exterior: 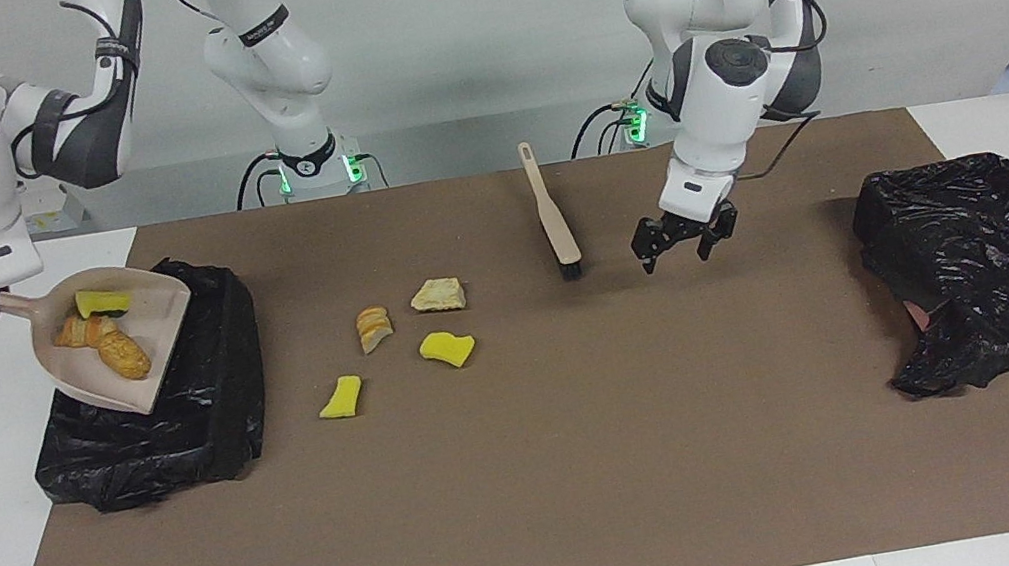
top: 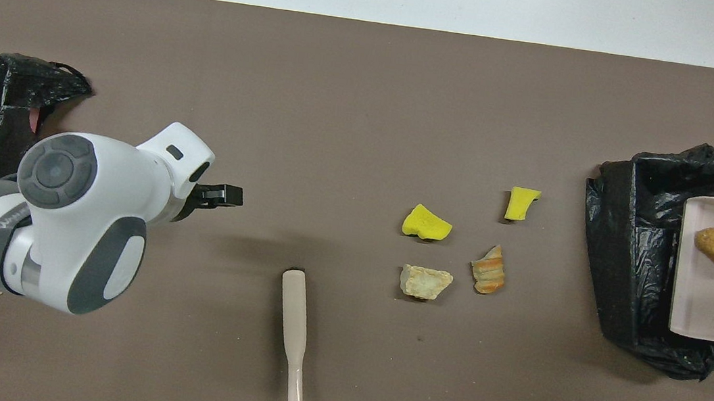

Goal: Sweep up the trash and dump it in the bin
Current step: 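Tip the dustpan into the black bag with the right gripper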

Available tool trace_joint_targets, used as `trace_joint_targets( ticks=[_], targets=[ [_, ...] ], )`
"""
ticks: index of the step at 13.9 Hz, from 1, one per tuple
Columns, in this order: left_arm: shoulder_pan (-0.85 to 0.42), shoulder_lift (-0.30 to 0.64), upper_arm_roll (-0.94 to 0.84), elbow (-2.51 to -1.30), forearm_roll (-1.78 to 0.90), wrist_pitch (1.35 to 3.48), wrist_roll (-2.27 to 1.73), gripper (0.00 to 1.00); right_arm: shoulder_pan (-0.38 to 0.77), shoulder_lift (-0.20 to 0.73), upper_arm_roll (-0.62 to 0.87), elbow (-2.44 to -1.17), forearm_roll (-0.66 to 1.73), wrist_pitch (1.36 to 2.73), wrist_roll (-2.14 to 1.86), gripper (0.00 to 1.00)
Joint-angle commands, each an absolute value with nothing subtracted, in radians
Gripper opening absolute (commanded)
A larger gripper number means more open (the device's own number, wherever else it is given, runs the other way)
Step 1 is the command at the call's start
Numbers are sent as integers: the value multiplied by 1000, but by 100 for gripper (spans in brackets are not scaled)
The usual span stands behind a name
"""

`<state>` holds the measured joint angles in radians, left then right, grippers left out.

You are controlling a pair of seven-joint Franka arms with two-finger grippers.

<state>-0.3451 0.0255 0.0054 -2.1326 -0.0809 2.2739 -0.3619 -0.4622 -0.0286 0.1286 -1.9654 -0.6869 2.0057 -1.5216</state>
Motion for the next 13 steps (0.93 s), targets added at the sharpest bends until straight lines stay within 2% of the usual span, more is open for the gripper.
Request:
trace_joint_targets(
  ticks=[1, 4, 8, 11, 13],
  targets=[
    [-263, 90, -6, -1973, -66, 2159, -241, 100, -381, -61, 132, -1996, -820, 1974, -1482, 0],
    [-180, 103, -6, -1866, -66, 2041, -109, 100, -305, -64, 130, -1987, -905, 1886, -1459, 0],
    [-109, 84, -3, -1764, -66, 1884, -41, 100, -298, -81, 138, -1973, -989, 1801, -1388, 0],
    [-34, 71, -2, -1692, -66, 1786, 47, 100, -298, -103, 144, -1916, -1009, 1743, -1394, 0],
    [18, 71, -2, -1660, -93, 1764, 52, 100, -246, -94, 158, -1884, -1006, 1682, -1361, 0]
  ],
)
